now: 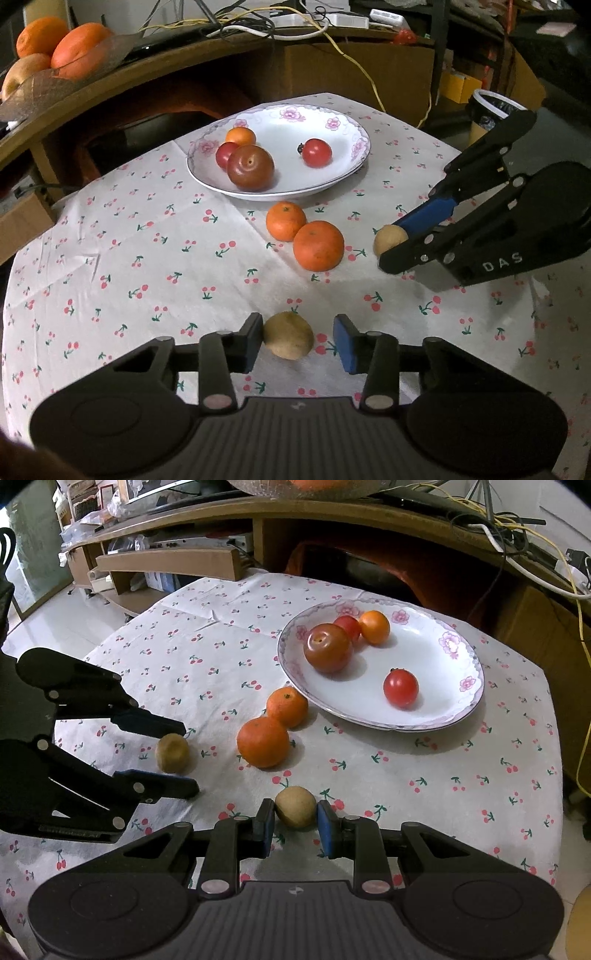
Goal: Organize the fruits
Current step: 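Lift both held kiwis off the table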
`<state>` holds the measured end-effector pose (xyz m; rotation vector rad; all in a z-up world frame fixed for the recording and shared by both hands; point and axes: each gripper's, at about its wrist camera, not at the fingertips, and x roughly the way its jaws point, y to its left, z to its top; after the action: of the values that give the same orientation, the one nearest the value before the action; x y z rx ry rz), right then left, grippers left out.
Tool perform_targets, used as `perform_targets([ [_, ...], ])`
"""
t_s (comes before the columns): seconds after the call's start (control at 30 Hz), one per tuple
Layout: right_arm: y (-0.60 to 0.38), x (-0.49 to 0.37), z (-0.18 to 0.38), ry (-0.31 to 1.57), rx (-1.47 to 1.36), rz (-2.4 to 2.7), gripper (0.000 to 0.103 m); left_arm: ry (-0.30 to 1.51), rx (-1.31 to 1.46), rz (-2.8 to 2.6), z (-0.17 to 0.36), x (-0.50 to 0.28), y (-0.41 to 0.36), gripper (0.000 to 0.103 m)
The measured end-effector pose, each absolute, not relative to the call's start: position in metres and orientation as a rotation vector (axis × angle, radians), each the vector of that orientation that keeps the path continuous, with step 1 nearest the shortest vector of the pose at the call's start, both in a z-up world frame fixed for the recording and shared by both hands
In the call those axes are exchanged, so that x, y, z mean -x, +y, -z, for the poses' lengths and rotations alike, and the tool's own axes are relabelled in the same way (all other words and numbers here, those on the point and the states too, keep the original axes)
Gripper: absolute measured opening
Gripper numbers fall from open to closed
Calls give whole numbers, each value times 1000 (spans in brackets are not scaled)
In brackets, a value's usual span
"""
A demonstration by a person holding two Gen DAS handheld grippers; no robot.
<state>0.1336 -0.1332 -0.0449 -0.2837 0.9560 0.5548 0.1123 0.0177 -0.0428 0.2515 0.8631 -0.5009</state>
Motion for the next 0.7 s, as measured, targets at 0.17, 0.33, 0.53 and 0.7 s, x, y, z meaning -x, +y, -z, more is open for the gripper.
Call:
perform_targets([
  [0.17,-134,-134,46,956,280,-557,26,873,-236,485,42,-114,19,43],
  [0.33,-134,-134,47,950,280,-558,26,872,-243,475,42,-112,20,36],
  [0.53,-133,-134,46,945,287,-555,26,858,-280,475,42,-110,17,36],
  [0.7,-133,-133,46,943,290,-554,26,866,-270,468,41,-110,18,36],
])
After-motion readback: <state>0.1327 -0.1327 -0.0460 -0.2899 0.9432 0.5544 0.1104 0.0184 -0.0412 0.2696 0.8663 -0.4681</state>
